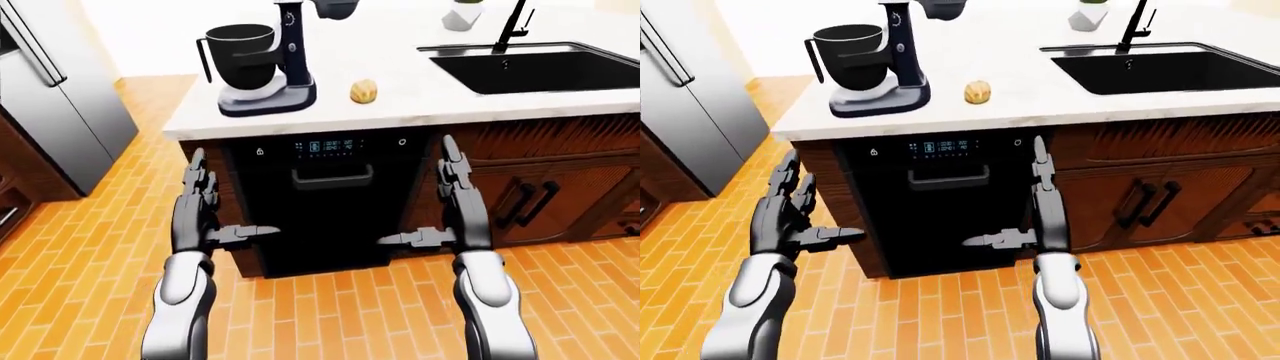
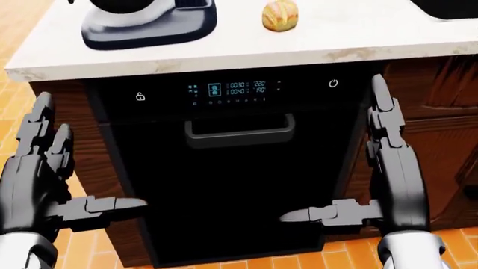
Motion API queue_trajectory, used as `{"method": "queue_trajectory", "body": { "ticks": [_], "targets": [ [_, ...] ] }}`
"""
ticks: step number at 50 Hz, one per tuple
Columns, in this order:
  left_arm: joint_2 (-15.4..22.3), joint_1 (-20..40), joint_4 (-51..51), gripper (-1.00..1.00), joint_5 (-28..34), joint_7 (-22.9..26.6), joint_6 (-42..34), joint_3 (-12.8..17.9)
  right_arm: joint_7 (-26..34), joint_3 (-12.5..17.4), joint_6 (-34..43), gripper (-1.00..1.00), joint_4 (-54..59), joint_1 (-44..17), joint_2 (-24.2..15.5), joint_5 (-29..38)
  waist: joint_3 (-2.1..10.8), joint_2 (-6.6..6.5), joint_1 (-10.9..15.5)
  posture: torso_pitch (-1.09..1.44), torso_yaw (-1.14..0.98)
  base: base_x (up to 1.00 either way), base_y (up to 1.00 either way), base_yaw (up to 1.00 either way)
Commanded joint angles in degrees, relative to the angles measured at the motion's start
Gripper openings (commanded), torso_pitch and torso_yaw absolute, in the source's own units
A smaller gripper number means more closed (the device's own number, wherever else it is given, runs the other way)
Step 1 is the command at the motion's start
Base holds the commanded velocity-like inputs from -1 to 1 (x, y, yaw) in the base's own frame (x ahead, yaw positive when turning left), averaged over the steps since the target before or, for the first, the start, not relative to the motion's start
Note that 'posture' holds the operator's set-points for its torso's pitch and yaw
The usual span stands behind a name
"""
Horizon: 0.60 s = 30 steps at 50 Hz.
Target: Place the bread in the stand mixer bowl.
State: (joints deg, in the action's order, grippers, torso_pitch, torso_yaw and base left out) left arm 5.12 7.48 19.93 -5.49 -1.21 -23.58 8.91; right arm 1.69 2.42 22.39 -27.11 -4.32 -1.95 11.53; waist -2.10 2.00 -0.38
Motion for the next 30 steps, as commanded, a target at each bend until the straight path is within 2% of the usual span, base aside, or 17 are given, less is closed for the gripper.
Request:
{"method": "queue_trajectory", "body": {
  "ticks": [1,7,9,10,11,12,13,15,19,20,22,23,24,25,27,28,30],
  "targets": [
    [0.78,1.26,2.75,1.00,0.16,-0.22,1.85,1.31,-0.07,-0.77,-1.69,1.00,-2.49,-1.54,0.10,-0.05,1.05,0.26,0.18,0.00,0.00,0.18,0.00,0.00],
    [0.76,1.05,2.43,1.00,0.42,0.08,2.12,1.18,-0.07,-0.79,-1.60,1.00,-2.51,-1.55,0.08,0.04,0.15,-3.25,-0.05,0.00,0.00,0.18,0.00,0.00],
    [0.76,0.98,2.72,1.00,0.41,0.15,1.93,1.21,-0.10,-0.80,-1.70,1.00,-2.47,-1.49,0.11,0.04,0.71,-5.95,-0.27,0.00,0.00,0.18,0.00,0.00],
    [0.73,0.90,2.23,1.00,0.62,0.24,2.34,1.08,-0.24,-0.87,-1.97,1.00,-1.85,-1.67,0.16,0.06,1.61,-8.15,-0.14,0.00,0.00,0.17,0.00,0.00],
    [0.66,0.69,2.36,1.00,0.72,0.30,2.34,0.99,-0.31,-0.98,-2.11,1.00,-1.53,-1.83,0.21,0.07,1.13,-5.65,0.59,0.00,0.00,0.18,0.00,0.00],
    [0.62,0.52,2.63,1.00,0.59,0.38,2.27,1.12,-0.29,-1.00,-1.98,1.00,-1.63,-1.85,0.20,0.09,0.92,-6.45,0.37,0.00,0.00,0.19,0.00,0.00],
    [0.62,0.44,2.61,1.00,0.67,0.43,2.35,1.11,-0.34,-1.09,-1.80,1.00,-1.74,-1.89,0.23,0.19,0.86,-6.24,0.68,0.00,0.00,0.20,0.00,0.00],
    [0.58,0.35,2.70,1.00,0.60,0.48,2.34,1.23,-0.42,-1.19,-1.87,1.00,-1.56,-1.98,0.27,0.25,1.19,-5.44,0.85,0.00,0.00,0.18,0.00,0.00],
    [0.46,0.32,2.41,1.00,0.73,0.52,2.61,1.13,-1.89,-0.94,0.55,1.00,-0.75,-2.29,0.14,2.53,0.72,-3.08,1.19,0.00,0.00,0.04,0.00,0.00],
    [0.44,0.29,2.32,1.00,0.74,0.53,2.70,1.11,-1.51,-1.23,2.04,1.00,-0.94,-2.39,-0.17,3.41,0.70,-2.06,1.46,0.00,0.00,0.00,0.00,0.00],
    [0.40,0.35,1.93,1.00,0.84,0.55,2.98,0.98,-1.00,-1.65,1.54,1.00,-0.68,-2.55,0.01,3.53,1.26,1.16,1.76,0.00,0.00,0.00,0.00,0.00],
    [0.43,0.38,2.05,1.00,0.81,0.56,2.87,1.02,-1.00,-1.55,1.66,1.00,-0.41,-2.67,0.08,3.58,0.78,-1.50,1.69,0.00,0.00,0.00,0.00,0.00],
    [0.43,0.40,1.81,1.00,0.84,0.56,3.06,1.02,-1.01,-1.36,1.66,1.00,-0.28,-2.69,0.04,3.64,1.29,-1.15,1.52,0.00,0.00,0.00,0.00,0.00],
    [0.41,0.39,1.78,1.00,0.87,0.55,3.08,0.97,-1.06,-1.23,1.75,1.00,-0.34,-2.64,0.01,3.78,2.69,-1.24,1.45,0.00,0.00,0.00,0.00,0.12],
    [0.41,0.42,1.76,1.00,0.92,0.55,3.08,0.91,-0.95,-1.19,1.46,1.00,-0.35,-2.70,0.03,3.69,1.85,-1.21,0.94,0.00,0.00,0.00,0.00,0.35],
    [0.39,0.38,1.86,1.00,0.94,0.56,3.03,0.88,-0.94,-1.10,1.24,1.00,-0.14,-2.75,0.05,3.54,1.99,-1.50,0.74,0.00,0.00,0.00,0.00,0.35],
    [0.32,0.27,2.03,1.00,1.02,0.53,3.01,0.77,-0.89,-1.05,1.18,1.00,-0.20,-2.73,-0.01,3.52,2.08,-2.80,0.63,0.00,0.00,0.00,0.00,0.26]
  ]
}}
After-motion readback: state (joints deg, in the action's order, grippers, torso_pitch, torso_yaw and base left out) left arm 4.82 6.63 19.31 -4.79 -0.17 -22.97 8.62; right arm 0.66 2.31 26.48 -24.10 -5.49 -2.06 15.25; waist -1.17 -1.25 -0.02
